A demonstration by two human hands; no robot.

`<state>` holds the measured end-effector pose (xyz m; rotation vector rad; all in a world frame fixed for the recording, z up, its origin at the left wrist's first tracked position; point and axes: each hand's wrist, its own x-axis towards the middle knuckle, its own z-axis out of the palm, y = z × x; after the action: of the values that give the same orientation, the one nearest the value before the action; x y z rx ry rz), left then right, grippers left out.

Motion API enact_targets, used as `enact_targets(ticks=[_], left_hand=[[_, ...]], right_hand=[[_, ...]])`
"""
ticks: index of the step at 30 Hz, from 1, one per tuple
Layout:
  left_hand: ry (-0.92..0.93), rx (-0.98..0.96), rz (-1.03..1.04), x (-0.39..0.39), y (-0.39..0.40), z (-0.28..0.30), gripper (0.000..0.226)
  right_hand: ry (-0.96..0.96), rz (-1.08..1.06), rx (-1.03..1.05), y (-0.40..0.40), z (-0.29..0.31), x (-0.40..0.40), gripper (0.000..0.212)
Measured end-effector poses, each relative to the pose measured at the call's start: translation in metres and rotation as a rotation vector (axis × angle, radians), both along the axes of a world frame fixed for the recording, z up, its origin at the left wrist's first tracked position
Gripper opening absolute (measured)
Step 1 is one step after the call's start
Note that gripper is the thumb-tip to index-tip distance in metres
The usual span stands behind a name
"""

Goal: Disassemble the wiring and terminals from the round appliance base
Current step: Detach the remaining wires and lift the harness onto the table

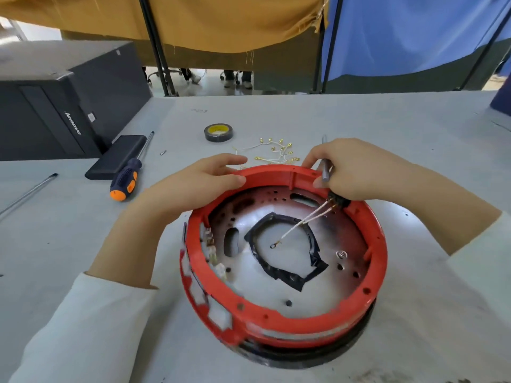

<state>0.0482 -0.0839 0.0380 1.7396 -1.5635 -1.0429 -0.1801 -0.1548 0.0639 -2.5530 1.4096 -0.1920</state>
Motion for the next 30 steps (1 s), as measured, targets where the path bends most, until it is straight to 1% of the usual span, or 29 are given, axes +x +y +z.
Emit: enact_targets(ticks=[3,6,8,11,14,16,19,22,24,26,27,28,30], left_hand=[[0.005,-0.028,-0.044,-0.002,-0.003,-0.004,0.038],[-0.003,-0.063,-0.078,-0.007,-0.003,-0.006,0.041],[0.013,-0.092,-0.137,-0.009,-0.001,-0.006,0.043],[0.028,-0.093,-0.178,-0.009,0.001,-0.006,0.052],[-0.003,-0.056,-0.175,-0.006,0.001,-0.006,0.060],[-0.035,-0.053,-0.148,-0.007,0.001,-0.006,0.055],[-0.118,-0.080,-0.108,-0.014,0.002,-0.005,0.042],[-0.174,-0.111,-0.095,-0.019,0.003,-0.005,0.037],[-0.257,-0.161,-0.088,-0.020,0.003,-0.005,0.034],[-0.363,-0.230,-0.081,-0.021,0.002,-0.005,0.038],[-0.393,-0.263,-0.094,-0.021,0.002,-0.006,0.040],[-0.412,-0.299,-0.112,-0.023,0.001,-0.005,0.040],[-0.431,-0.362,-0.136,-0.025,0.000,-0.006,0.038]], right_hand=[[-0.061,0.108,0.037,0.004,-0.001,0.017,0.034],[-0.109,0.247,0.067,0.012,-0.008,0.038,0.031],[-0.179,0.293,0.085,0.015,-0.010,0.046,0.030],[-0.246,0.257,0.141,0.012,-0.004,0.044,0.033],[-0.231,0.168,0.116,0.006,0.003,0.026,0.027],[-0.185,0.116,0.109,0.003,0.003,0.011,0.024],[-0.106,0.089,0.164,0.003,0.001,-0.003,0.028],[-0.087,0.095,0.142,0.002,-0.002,-0.005,0.031],[-0.090,0.124,0.142,0.001,-0.003,-0.003,0.025],[-0.153,0.135,0.121,0.001,-0.006,-0.001,0.013],[-0.219,0.130,0.096,0.000,-0.008,0.001,0.010],[-0.309,0.122,0.077,0.000,-0.010,0.003,0.015],[-0.550,0.137,0.086,0.002,-0.013,0.011,0.024]])
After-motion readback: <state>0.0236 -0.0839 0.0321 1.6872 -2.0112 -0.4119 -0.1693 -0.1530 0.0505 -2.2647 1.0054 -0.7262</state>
